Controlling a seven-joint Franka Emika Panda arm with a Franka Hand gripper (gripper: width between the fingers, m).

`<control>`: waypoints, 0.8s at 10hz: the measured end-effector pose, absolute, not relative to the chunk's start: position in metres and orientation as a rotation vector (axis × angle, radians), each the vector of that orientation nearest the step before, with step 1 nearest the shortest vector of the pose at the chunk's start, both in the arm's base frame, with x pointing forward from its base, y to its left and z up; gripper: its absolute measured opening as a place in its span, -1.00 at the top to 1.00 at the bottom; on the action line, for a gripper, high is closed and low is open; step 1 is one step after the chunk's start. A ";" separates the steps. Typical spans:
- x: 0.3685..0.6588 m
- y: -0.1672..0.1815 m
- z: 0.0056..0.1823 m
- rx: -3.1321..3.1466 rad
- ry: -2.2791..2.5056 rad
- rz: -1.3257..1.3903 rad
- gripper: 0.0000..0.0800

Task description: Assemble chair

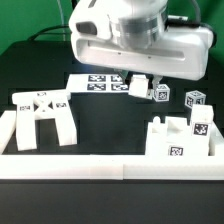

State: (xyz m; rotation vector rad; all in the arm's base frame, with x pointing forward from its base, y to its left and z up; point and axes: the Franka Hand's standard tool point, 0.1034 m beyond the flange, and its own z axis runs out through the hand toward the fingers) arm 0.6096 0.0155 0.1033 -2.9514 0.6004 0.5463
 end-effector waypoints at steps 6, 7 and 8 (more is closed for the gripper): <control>0.636 0.036 0.115 -3.011 0.569 -0.086 0.27; 0.633 0.042 0.114 -3.009 0.570 -0.123 0.27; 0.639 0.042 0.114 -3.005 0.568 -0.196 0.27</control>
Offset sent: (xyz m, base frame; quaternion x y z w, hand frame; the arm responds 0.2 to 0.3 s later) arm -0.0001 0.0043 0.0103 -0.0592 0.2133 -0.0599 0.9734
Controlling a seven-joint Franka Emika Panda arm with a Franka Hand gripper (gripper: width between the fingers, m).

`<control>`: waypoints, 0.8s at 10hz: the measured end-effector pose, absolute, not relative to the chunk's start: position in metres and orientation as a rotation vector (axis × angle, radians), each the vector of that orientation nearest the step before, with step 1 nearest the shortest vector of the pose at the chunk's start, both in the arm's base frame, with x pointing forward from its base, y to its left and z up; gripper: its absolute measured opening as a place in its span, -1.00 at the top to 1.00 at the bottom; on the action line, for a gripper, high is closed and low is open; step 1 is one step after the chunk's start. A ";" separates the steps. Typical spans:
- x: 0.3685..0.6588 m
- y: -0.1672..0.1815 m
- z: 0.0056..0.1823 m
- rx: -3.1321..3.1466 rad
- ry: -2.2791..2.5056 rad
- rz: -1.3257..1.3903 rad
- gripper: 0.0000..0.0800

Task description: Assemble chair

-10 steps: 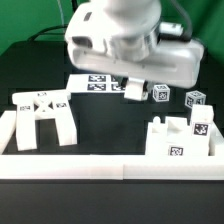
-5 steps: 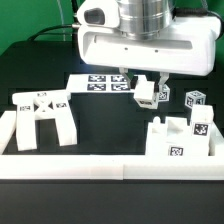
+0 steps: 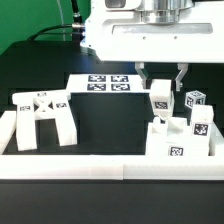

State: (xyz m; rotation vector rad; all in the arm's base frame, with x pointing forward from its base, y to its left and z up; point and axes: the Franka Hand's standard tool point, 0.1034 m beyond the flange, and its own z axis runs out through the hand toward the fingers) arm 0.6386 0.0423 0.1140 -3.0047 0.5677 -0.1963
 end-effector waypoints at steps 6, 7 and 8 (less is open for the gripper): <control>0.646 0.031 0.115 -3.101 0.272 -0.274 0.27; 0.648 0.032 0.115 -3.096 0.272 -0.312 0.27; 0.648 0.032 0.114 -3.097 0.272 -0.308 0.27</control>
Offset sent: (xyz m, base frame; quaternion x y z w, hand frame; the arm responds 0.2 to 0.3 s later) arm 0.0057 -0.0265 -0.0072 -0.1105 0.0991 -0.2070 0.9670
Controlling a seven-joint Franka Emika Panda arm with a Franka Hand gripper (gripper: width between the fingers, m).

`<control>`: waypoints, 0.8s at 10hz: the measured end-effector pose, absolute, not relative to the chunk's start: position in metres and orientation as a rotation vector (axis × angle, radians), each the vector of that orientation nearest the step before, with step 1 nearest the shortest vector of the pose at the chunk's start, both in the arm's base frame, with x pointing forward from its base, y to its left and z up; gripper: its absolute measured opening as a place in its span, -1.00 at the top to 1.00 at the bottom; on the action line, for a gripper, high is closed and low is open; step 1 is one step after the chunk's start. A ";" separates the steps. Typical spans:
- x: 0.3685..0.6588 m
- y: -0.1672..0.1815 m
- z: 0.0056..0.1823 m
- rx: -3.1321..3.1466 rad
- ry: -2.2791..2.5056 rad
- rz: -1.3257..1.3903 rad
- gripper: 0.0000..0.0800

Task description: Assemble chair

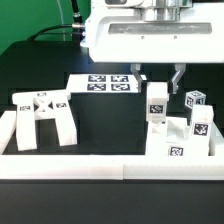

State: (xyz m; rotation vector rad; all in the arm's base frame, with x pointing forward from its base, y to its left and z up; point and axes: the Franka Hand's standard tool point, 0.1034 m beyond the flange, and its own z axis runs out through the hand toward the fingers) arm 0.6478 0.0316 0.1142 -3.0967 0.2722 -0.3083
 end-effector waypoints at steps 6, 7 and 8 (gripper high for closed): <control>0.654 0.036 0.110 -3.052 0.197 -0.699 0.27; 0.656 0.037 0.112 -3.049 0.210 -0.690 0.27; 0.655 0.037 0.111 -3.050 0.208 -0.689 0.27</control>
Offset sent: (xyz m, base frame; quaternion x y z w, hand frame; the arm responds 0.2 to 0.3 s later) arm 0.0015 -0.0074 0.0014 -0.0311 0.1397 -0.0607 0.9878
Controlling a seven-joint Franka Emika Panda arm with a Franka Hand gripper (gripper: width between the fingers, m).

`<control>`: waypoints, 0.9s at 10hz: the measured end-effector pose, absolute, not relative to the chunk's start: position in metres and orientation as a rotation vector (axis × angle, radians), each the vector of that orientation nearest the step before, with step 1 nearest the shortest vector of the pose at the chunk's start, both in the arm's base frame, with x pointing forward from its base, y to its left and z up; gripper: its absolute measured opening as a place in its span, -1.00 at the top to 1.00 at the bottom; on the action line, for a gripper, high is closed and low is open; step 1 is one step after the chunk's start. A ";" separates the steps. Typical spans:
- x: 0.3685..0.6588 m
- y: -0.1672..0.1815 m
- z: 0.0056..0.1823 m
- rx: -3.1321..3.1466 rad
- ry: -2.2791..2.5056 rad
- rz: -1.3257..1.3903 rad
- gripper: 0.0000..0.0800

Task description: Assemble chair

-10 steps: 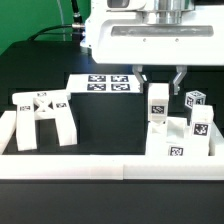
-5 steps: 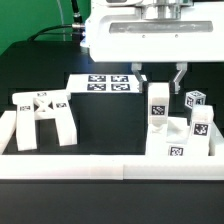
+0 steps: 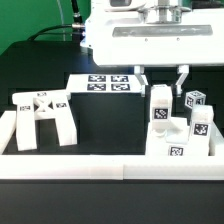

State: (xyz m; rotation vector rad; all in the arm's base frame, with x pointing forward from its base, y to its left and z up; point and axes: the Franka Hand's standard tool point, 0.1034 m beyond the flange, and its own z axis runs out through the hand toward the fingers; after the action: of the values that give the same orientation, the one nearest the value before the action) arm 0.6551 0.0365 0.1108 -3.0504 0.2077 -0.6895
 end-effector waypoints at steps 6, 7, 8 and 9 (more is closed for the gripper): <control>0.635 0.031 0.112 -3.055 0.151 -0.740 0.27; 0.636 0.031 0.111 -3.050 0.152 -0.765 0.27; 0.636 0.031 0.110 -3.051 0.153 -0.759 0.27; 0.638 0.030 0.112 -3.041 0.152 -0.807 0.27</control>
Offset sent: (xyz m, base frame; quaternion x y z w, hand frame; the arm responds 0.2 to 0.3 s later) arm -0.0310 -0.0049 0.0100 -0.0068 0.0149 -0.0613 0.9980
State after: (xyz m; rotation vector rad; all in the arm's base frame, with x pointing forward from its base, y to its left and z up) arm 0.6382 0.0301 0.1120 -3.0412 0.1517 -0.8072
